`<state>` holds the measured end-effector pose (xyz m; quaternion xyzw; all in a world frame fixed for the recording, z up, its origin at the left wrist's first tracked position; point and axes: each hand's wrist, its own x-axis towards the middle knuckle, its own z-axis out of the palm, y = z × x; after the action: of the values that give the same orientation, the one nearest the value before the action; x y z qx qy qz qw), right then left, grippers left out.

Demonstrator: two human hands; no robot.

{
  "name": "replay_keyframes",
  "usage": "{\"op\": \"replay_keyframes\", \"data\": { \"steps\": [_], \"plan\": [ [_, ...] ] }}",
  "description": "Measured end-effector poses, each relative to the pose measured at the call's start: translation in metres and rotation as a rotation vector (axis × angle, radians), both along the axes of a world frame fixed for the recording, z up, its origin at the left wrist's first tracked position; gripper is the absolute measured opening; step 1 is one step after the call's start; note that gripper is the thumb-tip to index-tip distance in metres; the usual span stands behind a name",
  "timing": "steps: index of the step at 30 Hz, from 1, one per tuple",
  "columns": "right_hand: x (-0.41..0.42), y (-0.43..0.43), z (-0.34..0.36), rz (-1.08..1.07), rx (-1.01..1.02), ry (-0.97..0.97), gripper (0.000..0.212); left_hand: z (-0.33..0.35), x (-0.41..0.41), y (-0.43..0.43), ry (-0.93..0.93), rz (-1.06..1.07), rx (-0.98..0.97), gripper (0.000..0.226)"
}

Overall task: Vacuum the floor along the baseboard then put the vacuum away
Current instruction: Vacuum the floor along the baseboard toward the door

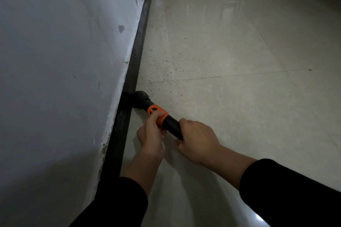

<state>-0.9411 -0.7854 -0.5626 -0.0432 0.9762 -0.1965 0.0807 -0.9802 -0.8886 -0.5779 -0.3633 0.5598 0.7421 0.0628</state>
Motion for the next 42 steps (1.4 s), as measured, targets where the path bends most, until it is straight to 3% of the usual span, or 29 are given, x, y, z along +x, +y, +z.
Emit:
{"op": "replay_keyframes", "data": {
  "steps": [42],
  "plan": [
    [0.079, 0.089, 0.027, -0.086, 0.098, -0.066, 0.023, 0.012, 0.066, 0.084, -0.037, -0.168, 0.002, 0.013]
  ]
}}
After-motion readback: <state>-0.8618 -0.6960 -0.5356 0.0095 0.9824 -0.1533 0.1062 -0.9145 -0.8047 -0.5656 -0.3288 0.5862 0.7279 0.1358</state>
